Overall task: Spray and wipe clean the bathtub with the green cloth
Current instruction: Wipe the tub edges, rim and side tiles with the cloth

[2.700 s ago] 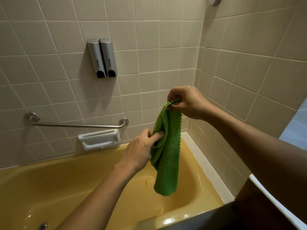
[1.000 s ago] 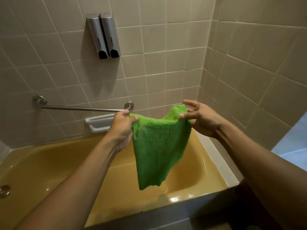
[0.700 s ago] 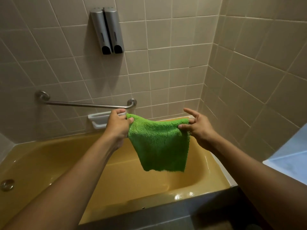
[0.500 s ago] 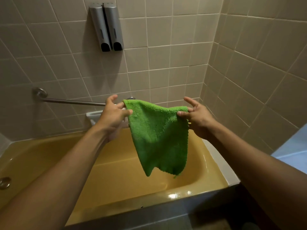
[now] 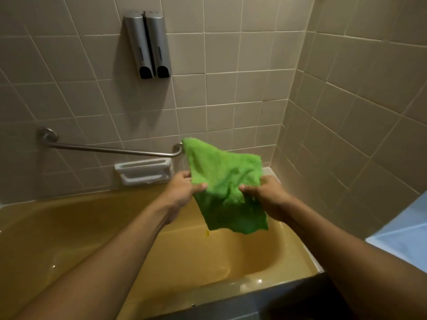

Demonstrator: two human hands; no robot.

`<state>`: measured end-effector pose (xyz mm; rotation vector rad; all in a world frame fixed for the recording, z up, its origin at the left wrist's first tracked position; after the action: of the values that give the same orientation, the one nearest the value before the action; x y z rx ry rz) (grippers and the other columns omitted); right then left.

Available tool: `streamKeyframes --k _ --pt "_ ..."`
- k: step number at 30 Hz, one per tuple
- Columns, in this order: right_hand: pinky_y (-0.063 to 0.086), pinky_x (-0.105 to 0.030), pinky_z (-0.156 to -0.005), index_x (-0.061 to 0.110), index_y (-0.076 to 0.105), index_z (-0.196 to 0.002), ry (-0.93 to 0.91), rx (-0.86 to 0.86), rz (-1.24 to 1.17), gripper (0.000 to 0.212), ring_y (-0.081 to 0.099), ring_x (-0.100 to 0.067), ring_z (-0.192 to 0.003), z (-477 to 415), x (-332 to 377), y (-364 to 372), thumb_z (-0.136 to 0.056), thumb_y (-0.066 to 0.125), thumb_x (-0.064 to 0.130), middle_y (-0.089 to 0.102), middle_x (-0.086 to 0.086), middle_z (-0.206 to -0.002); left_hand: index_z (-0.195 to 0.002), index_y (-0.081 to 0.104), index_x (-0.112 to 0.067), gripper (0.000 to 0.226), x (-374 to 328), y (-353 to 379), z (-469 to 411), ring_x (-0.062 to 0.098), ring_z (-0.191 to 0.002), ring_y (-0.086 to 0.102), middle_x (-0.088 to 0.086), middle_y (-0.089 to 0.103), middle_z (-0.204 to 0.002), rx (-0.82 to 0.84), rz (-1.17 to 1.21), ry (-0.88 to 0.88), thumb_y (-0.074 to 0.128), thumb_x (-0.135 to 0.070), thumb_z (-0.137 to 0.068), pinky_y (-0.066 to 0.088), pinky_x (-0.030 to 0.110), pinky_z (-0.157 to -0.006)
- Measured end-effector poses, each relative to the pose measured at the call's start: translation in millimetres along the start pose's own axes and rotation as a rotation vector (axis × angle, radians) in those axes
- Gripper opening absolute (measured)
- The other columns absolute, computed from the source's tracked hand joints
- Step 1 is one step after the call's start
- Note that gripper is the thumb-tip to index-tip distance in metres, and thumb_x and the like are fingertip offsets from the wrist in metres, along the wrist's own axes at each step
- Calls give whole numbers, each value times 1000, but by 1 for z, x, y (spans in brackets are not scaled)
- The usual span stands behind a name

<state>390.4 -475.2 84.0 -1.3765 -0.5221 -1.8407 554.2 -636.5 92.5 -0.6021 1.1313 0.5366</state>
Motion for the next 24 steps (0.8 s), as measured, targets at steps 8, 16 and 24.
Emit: streamKeyframes --k 8,16,24 --pt "48 -30 -50 1 63 -83 236 -156 232 21 62 -21 -70 -6 -7 1 -86 80 12 65 -12 -85 -102 55 -6 21 42 8 -17 33 -110 60 12 56 -105 -12 209 -240 58 14 -95 51 52 -106" --pt "60 -42 -83 -1 61 -114 323 91 172 20 69 -30 -100 -3 2 -24 -95 65 4 70 -18 -111 -150 39 -19 75 34 -17 -11 36 -140 46 21 41 -154 77 -240 -98 70 11 -89 45 48 -114" --pt "57 -46 -83 22 54 -131 41 -20 -154 42 64 -32 -110 -2 -8 -27 -95 64 1 61 -20 -123 -146 37 -24 60 26 -13 -8 34 -113 64 18 57 -128 78 -17 -40 56 9 -99 62 46 -83"
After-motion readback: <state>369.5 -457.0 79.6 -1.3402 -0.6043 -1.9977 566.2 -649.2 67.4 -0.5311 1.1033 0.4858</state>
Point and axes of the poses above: each hand's wrist, its own z-axis away from the middle knuckle, its own y-axis out of the palm, x = y × z, the point moved 5 cm from there along -z, towards the middle knuckle
